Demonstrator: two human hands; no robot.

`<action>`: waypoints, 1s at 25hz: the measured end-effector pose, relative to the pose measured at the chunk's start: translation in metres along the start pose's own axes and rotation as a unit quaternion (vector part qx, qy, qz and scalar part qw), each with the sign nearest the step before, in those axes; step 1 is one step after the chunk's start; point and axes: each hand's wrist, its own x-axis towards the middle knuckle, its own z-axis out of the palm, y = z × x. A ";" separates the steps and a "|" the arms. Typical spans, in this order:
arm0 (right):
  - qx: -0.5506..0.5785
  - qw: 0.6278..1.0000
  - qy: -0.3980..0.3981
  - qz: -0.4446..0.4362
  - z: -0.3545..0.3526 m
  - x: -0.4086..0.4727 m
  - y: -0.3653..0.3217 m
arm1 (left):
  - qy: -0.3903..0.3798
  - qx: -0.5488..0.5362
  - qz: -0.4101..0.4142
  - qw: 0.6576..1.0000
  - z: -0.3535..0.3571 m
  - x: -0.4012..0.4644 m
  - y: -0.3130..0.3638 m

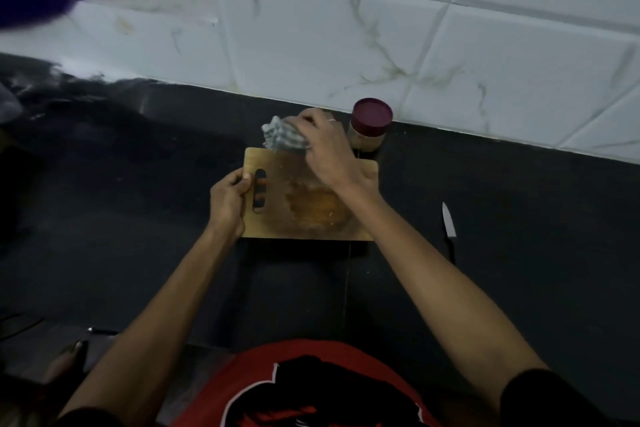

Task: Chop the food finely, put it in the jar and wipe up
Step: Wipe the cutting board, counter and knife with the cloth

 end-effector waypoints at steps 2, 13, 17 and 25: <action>-0.036 0.995 -0.077 -0.059 0.018 -0.002 -0.011 | 0.014 -0.001 0.016 1.000 0.002 -0.001 0.002; -0.042 0.992 -0.121 0.015 -0.028 -0.062 0.045 | 0.010 0.019 0.017 1.000 0.002 0.022 0.014; -0.100 0.988 -0.046 0.112 -0.026 -0.014 0.048 | -0.019 0.018 0.023 0.999 0.019 0.017 0.014; 0.005 0.956 -0.283 0.073 0.003 -0.125 0.040 | 0.018 -0.018 0.005 1.000 0.012 0.018 -0.002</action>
